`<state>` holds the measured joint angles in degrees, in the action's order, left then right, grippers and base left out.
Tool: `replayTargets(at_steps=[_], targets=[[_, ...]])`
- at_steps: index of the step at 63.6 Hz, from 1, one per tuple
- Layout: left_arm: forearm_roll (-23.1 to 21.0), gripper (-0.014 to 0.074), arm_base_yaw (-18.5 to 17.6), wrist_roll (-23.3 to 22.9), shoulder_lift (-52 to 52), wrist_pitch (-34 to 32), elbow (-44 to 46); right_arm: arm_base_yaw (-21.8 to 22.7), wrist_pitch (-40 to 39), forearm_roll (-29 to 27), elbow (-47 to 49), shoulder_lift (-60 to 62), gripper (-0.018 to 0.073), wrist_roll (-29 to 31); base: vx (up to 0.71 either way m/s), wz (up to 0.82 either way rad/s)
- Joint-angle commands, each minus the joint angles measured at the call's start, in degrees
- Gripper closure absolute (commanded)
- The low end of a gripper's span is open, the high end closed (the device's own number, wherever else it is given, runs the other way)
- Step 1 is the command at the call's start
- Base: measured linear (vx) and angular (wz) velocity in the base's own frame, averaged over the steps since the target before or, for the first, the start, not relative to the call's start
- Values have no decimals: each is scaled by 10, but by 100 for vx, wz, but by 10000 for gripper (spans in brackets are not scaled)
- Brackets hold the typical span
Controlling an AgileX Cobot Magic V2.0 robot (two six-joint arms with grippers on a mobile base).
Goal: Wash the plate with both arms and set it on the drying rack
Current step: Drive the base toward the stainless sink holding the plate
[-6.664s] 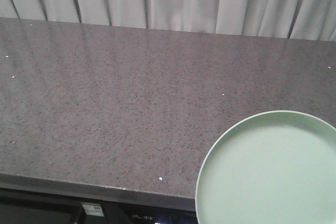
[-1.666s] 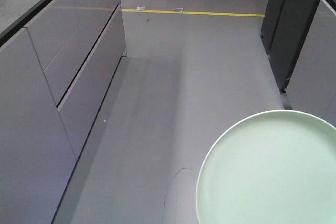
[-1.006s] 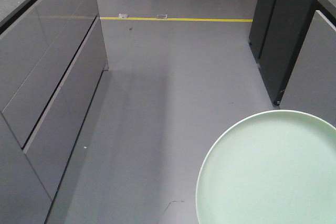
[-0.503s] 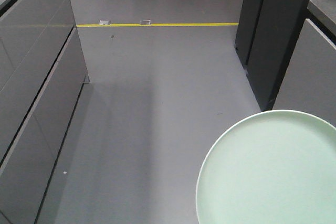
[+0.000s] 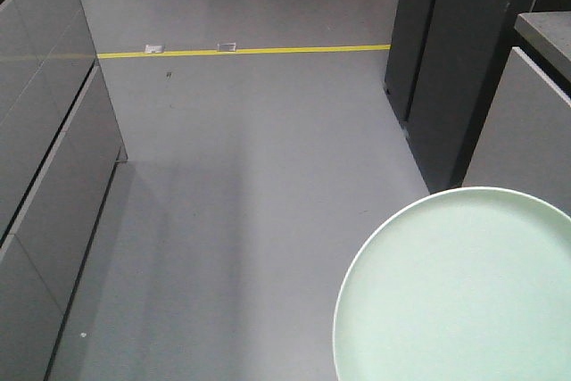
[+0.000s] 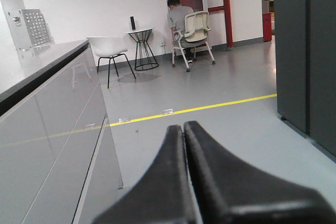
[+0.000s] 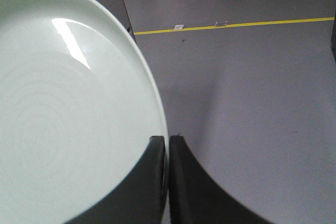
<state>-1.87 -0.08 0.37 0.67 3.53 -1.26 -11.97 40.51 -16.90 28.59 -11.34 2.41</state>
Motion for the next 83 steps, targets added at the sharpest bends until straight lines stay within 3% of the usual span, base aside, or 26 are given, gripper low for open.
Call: replayTargets(at_steps=[1,83], targets=[[-2,603,-3,-4,2,-41,12,2,-47,-3,15,-7,564,0,22,-9],[-2,603,-3,-4,2,-41,12,2,-47,-3,15,-7,564,0,17,-26]])
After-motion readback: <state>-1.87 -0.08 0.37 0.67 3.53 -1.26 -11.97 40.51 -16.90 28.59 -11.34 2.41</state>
